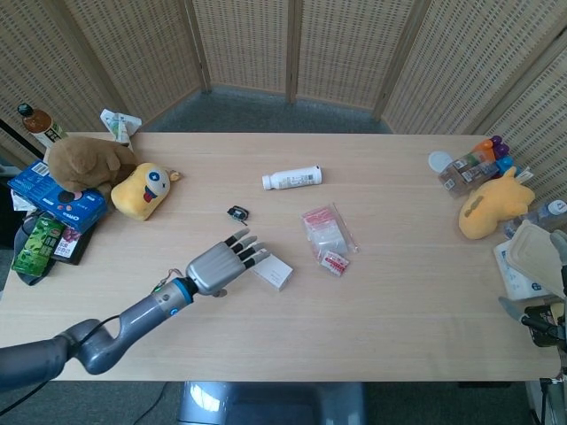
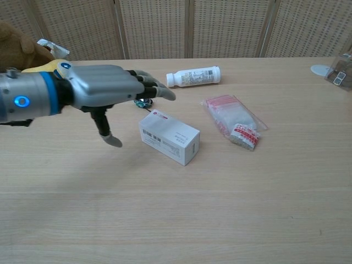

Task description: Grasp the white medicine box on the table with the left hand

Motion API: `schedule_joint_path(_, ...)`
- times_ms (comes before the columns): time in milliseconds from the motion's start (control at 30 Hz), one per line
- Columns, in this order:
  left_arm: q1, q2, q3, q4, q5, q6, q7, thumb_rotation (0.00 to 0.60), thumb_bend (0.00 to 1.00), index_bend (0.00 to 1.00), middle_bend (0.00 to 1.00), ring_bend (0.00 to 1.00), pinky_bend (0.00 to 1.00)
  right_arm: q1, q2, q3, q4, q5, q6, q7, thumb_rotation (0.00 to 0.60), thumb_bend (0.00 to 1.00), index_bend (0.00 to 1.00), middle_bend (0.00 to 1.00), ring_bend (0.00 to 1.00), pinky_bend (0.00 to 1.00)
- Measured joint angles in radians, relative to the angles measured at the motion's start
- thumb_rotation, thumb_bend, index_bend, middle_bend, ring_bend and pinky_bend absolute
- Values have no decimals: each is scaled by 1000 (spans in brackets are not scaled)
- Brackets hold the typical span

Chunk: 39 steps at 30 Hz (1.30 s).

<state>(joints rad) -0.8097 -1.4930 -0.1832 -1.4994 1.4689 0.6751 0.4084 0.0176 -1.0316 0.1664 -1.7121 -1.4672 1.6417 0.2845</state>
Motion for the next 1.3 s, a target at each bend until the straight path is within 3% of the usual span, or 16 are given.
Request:
schedule_joint_path(233, -92, -183, -37, 140, -207, -28, 151, 600, 53, 0, 0, 0, 0, -3, 10, 8, 3, 11, -5, 22, 600, 65, 40, 0, 0, 0)
schedule_joint_path(367, -122, -244, -41, 186, -300, -18, 214, 600, 52, 0, 0, 0, 0, -4, 14, 12, 4, 16, -6, 33, 600, 64, 40, 0, 0, 0)
schedule_joint_path(400, -127, -257, -43, 192, -321, -13, 219, 600, 50, 26, 0, 0, 39, -4, 14, 13, 4, 17, -7, 34, 600, 64, 40, 0, 0, 0)
schedule_joint_path(433, -132, -277, -47, 200, -346, -2, 224, 600, 52, 92, 28, 19, 127, -5, 15, 13, 5, 18, -7, 34, 600, 64, 40, 0, 0, 0)
schedule_joint_path(467, -136, -291, -50, 206, -360, 10, 224, 600, 59, 214, 154, 126, 300, -5, 15, 14, 6, 18, -7, 34, 600, 64, 40, 0, 0, 0)
schedule_joint_path(533, -145, -321, -54, 220, -372, 42, 226, 600, 91, 481, 505, 441, 655, -6, 16, 15, 7, 20, -7, 35, 600, 64, 41, 0, 0, 0)
schedule_joint_path(600, -152, -338, -52, 232, -379, 59, 239, 600, 110, 603, 612, 553, 761, -6, 16, 17, 7, 21, -7, 38, 600, 63, 41, 0, 0, 0)
schedule_joint_path(800, -174, -352, -31, 233, -494, 76, 348, 600, 148, 786, 766, 687, 818, -8, 21, 20, 6, 25, -9, 49, 600, 63, 40, 0, 0, 0)
schedule_joint_path(1000, -186, -327, -20, 157, -552, 144, 410, 600, 158, 801, 792, 720, 829, -10, 24, 20, 4, 23, -10, 52, 600, 63, 41, 0, 0, 0)
schedule_joint_path(1300, -193, -171, -57, -77, -524, 245, 428, 600, 160, 787, 776, 720, 828, -10, 19, 13, -5, 9, -9, 35, 600, 64, 41, 0, 0, 0)
